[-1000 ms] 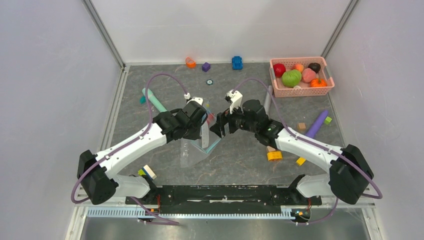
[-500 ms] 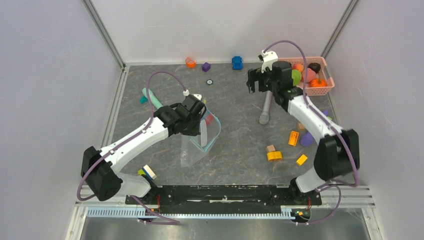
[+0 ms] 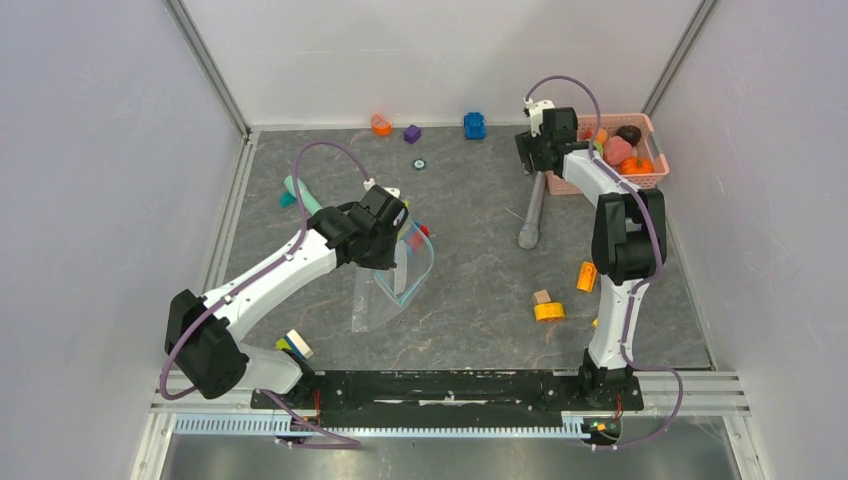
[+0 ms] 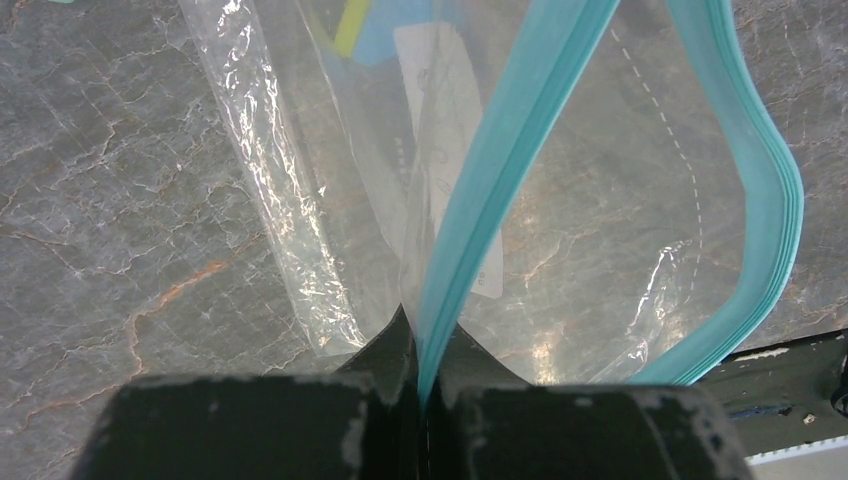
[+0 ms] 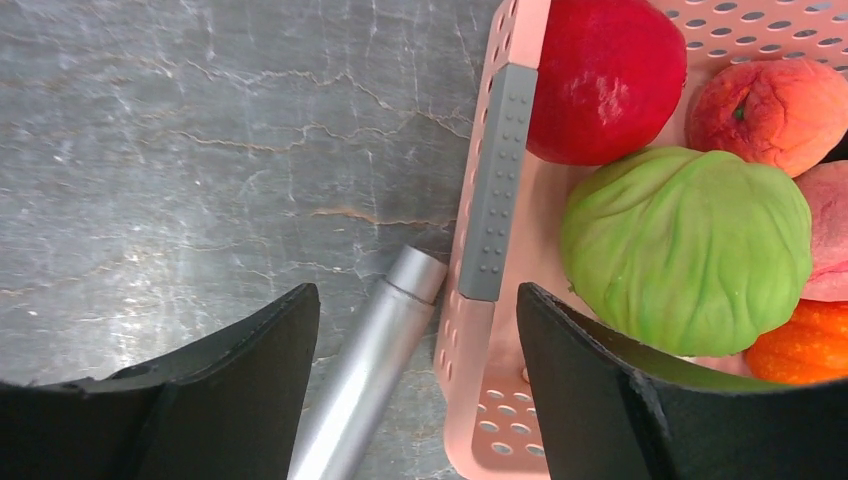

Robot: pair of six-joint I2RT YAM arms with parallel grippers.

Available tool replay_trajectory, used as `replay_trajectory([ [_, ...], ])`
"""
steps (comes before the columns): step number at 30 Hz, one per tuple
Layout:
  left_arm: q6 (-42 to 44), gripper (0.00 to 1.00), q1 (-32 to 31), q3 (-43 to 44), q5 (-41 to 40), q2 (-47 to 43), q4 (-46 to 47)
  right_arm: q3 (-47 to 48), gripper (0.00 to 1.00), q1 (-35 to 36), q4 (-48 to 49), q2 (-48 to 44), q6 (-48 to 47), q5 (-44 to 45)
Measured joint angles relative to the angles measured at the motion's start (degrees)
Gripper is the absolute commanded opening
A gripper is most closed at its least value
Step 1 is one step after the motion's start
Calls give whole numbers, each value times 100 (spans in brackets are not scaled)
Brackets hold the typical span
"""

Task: Place the food in the zip-top bag and seal the zipper
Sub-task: Move the bin to the center of the board.

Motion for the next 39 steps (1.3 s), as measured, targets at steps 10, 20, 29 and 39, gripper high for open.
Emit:
replay_trajectory([
  [10, 105, 2, 20, 0, -2, 2, 0, -308, 28, -22, 387, 83, -498, -101],
  [20, 160, 2, 33, -2, -7, 0, -2, -1174, 7, 0, 940, -332, -614, -748],
  [29, 162, 2, 35, -2, -4, -2, -2, -2553, 5, 302, 1499, -1235, -590, -1062],
  [39, 162, 2, 35, -4, -4, -2, -2, -3926, 5, 1034, 1836, -2295, -535, -1032],
])
